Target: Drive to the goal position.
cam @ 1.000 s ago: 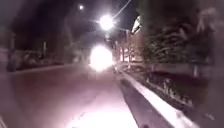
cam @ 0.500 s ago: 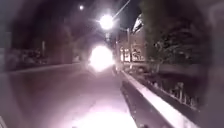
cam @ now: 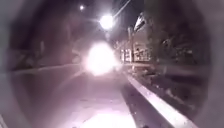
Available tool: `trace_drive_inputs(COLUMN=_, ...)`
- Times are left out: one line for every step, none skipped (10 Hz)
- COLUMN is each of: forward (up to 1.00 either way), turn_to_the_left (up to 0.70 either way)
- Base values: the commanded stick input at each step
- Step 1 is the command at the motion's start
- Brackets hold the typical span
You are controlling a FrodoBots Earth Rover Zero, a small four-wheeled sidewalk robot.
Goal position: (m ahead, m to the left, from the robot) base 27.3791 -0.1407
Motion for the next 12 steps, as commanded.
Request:
trace_drive_inputs(forward=0.7, turn_to_the_left=0.0)
trace_drive_inputs(forward=0.7, turn_to_the_left=0.0)
trace_drive_inputs(forward=0.7, turn_to_the_left=0.0)
trace_drive_inputs(forward=0.7, turn_to_the_left=0.0)
trace_drive_inputs(forward=0.7, turn_to_the_left=0.0)
trace_drive_inputs(forward=0.7, turn_to_the_left=0.0)
trace_drive_inputs(forward=0.7, turn_to_the_left=0.0)
trace_drive_inputs(forward=0.7, turn_to_the_left=0.0)
trace_drive_inputs(forward=0.7, turn_to_the_left=0.0)
trace_drive_inputs(forward=0.7, turn_to_the_left=0.0)
trace_drive_inputs(forward=0.7, turn_to_the_left=0.0)
trace_drive_inputs(forward=0.7, turn_to_the_left=0.0)
